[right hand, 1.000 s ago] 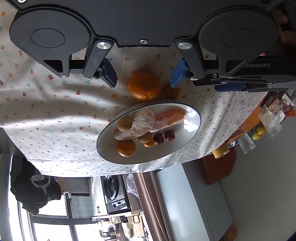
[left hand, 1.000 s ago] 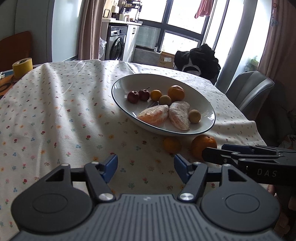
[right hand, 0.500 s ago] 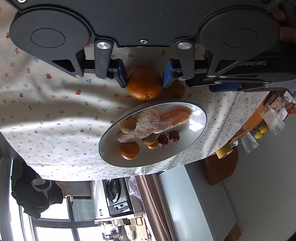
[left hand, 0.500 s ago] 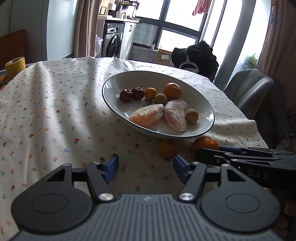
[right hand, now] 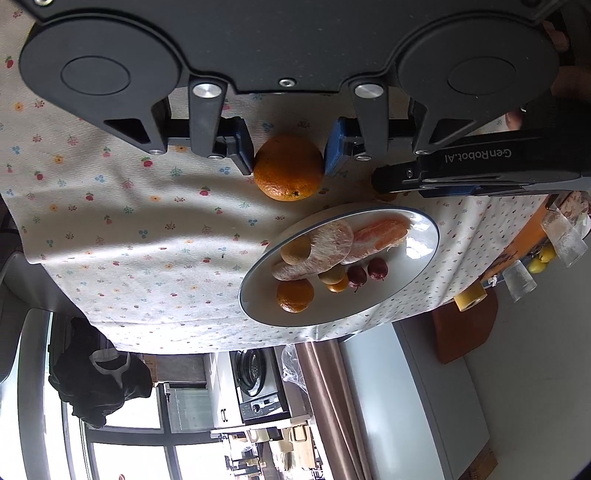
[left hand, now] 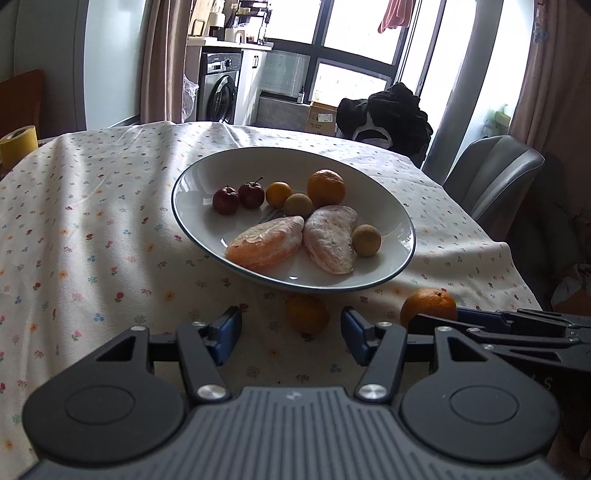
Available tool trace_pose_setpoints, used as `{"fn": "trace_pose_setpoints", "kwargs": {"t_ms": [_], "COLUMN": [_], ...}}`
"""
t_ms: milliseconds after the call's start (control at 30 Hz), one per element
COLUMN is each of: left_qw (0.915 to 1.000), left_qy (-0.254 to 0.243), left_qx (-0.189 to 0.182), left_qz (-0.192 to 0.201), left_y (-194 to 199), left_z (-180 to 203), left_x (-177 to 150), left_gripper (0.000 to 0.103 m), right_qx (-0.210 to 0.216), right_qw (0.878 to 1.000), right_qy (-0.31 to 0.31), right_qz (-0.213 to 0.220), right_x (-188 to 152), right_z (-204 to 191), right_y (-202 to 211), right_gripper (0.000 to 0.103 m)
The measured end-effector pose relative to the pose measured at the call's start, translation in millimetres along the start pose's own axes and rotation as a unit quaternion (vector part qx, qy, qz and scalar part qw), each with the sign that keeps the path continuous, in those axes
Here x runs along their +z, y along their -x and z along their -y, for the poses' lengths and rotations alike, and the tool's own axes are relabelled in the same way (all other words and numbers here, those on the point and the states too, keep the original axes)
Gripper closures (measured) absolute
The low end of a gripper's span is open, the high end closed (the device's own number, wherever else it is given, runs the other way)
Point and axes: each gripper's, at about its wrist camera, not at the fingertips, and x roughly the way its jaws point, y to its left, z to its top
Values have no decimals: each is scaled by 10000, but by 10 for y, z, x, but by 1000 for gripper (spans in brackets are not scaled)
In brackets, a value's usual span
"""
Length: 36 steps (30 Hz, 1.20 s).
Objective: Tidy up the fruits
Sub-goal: 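Grasp a small mandarin with the left tool while the right tool grasps a large mandarin, then lift both held mandarins and carry them over the white bowl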
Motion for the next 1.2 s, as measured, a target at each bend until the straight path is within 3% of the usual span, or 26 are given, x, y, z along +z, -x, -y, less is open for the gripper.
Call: {"fn": "trace_pose_setpoints", "kwargs": {"t_ms": [67, 200, 233, 1200], "left_qw": [10000, 10000, 9999, 9993], "left_qy": [1, 8, 30, 88], "left_qx": [-11, -63, -81, 140], "left_qz": [37, -57, -72, 342], "left_y": [-3, -37, -35, 565], "left_z": [18, 39, 35, -117], "left_x": [11, 12, 7, -61], "left_gripper": [52, 78, 80, 81], "right_qx": [-17, -47, -48, -30], "right_qw": [10000, 10000, 10000, 9991], "right_qy": [-12, -33, -32, 143], "right_qz": [25, 37, 46, 401], "right_x": [-6, -7, -9, 5], "right_z": [12, 14, 12, -185], "right_y": [21, 35, 43, 399], "right_gripper": [64, 64, 64, 64]}}
